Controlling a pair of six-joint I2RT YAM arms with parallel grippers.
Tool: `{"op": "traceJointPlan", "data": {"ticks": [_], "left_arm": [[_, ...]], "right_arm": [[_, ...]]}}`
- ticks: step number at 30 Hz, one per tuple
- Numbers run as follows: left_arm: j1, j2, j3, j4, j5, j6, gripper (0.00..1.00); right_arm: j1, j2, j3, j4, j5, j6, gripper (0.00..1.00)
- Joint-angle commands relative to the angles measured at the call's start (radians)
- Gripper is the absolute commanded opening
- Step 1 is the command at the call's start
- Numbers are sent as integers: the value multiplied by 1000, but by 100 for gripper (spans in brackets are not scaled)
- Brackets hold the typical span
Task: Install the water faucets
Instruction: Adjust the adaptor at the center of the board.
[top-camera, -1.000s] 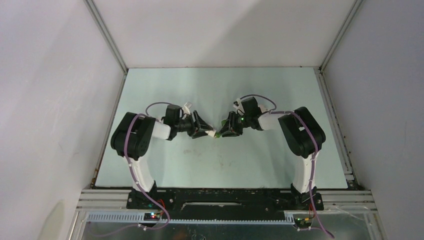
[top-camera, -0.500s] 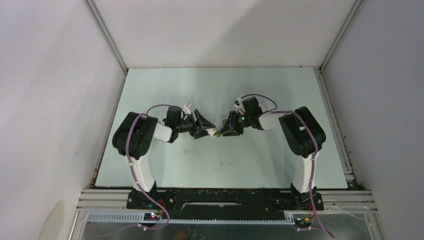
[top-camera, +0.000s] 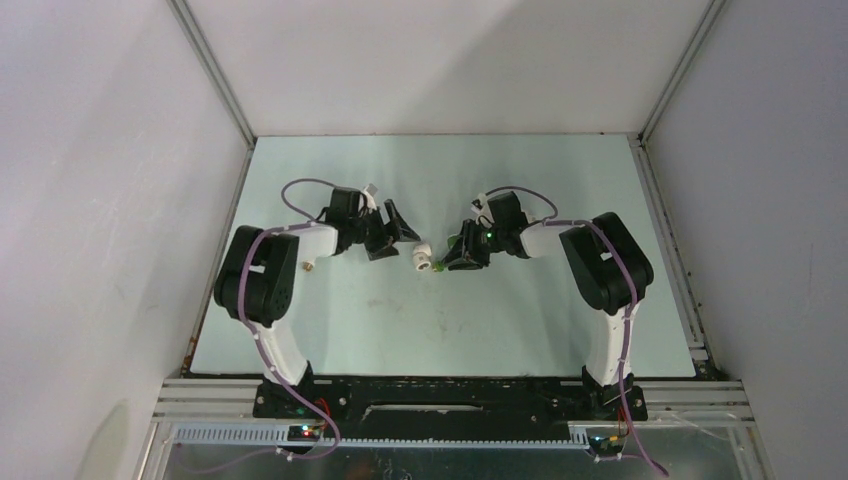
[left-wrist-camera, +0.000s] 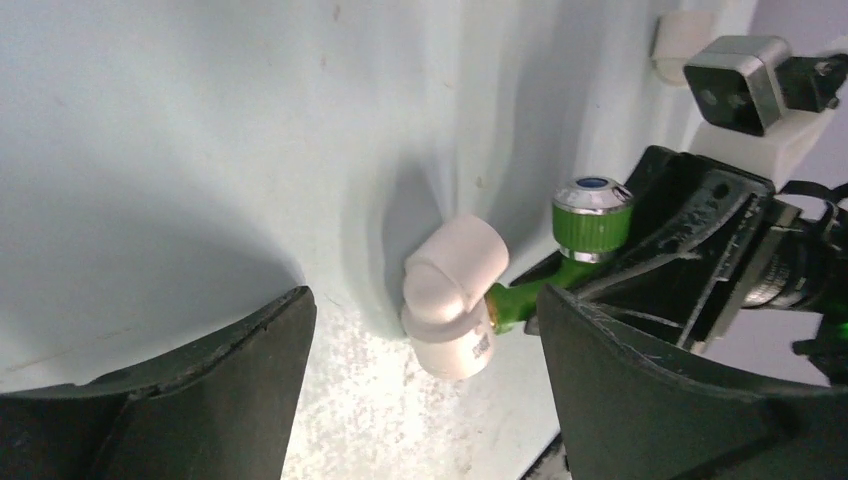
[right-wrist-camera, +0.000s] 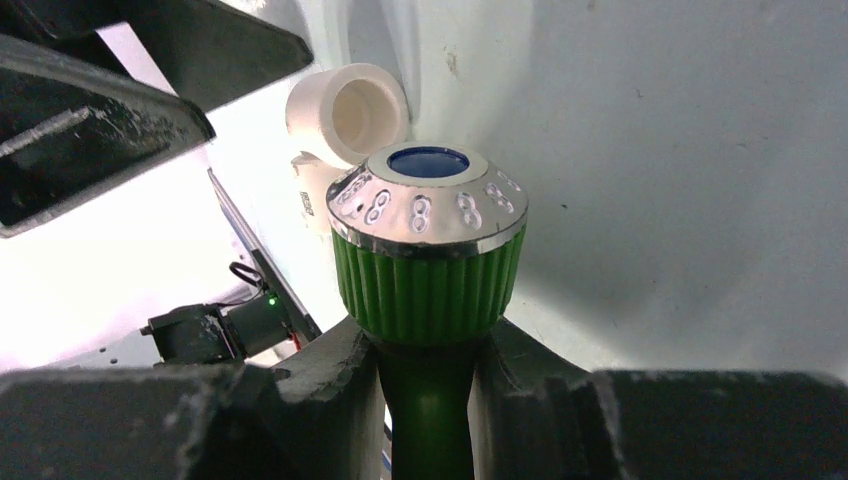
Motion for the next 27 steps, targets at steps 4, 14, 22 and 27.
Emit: {"op": "traceJointPlan", "data": {"ticks": [4, 14, 22, 27], "left_arm": [[7, 123, 190, -196, 59, 171, 86], [-57, 131, 133, -96, 161, 94, 81], [-146, -33, -97, 134, 52, -104, 67], [-213, -83, -138, 204, -54, -215, 64]], "right_arm": [[-11, -5, 27, -13, 24, -30, 0], [-70, -115, 27, -169, 33, -120, 0], [-93, -208, 27, -301, 49, -205, 0], [-92, -259, 4, -350, 62, -240, 0]]}}
